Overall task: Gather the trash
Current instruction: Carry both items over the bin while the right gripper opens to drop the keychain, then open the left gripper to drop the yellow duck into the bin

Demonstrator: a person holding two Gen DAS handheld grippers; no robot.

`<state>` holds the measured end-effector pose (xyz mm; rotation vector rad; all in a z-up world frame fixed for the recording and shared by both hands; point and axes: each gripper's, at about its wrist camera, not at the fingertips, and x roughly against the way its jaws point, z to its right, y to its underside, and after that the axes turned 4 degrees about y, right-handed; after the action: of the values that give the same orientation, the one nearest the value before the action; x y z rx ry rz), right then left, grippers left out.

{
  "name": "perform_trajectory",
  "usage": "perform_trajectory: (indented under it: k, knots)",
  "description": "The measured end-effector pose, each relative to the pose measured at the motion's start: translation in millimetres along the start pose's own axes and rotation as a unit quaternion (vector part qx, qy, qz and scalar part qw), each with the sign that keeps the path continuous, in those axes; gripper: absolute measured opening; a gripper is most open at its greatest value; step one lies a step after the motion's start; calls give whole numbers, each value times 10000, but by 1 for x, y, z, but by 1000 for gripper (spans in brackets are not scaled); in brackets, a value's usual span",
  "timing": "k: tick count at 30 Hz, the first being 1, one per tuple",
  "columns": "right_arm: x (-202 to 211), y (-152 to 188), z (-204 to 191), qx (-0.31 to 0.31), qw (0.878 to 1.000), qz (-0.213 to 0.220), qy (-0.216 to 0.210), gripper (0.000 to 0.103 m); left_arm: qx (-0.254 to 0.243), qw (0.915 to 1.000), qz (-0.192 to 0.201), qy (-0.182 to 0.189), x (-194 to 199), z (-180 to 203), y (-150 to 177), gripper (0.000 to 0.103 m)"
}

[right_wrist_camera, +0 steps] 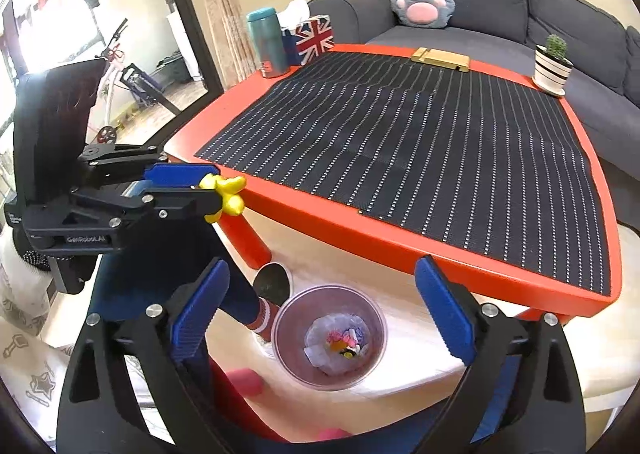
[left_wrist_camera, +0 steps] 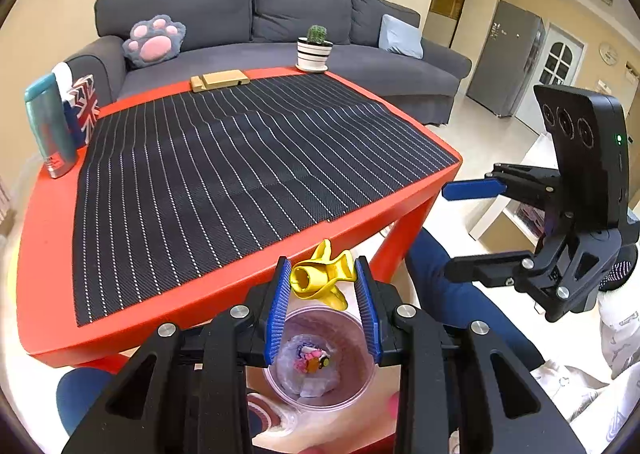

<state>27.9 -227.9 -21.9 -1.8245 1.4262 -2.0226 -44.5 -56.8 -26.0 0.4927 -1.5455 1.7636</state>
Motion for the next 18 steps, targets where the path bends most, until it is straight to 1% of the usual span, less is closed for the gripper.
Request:
perform_trajectory:
  k: [8, 18]
  knots:
    - [1, 2, 6, -72, 9997, 16, 221, 94, -33, 9999, -72, 73, -7, 1, -1, 32]
    - [4, 3, 14, -186, 9993, 60, 324, 94, -136, 9997, -153, 166, -12, 6, -2, 32]
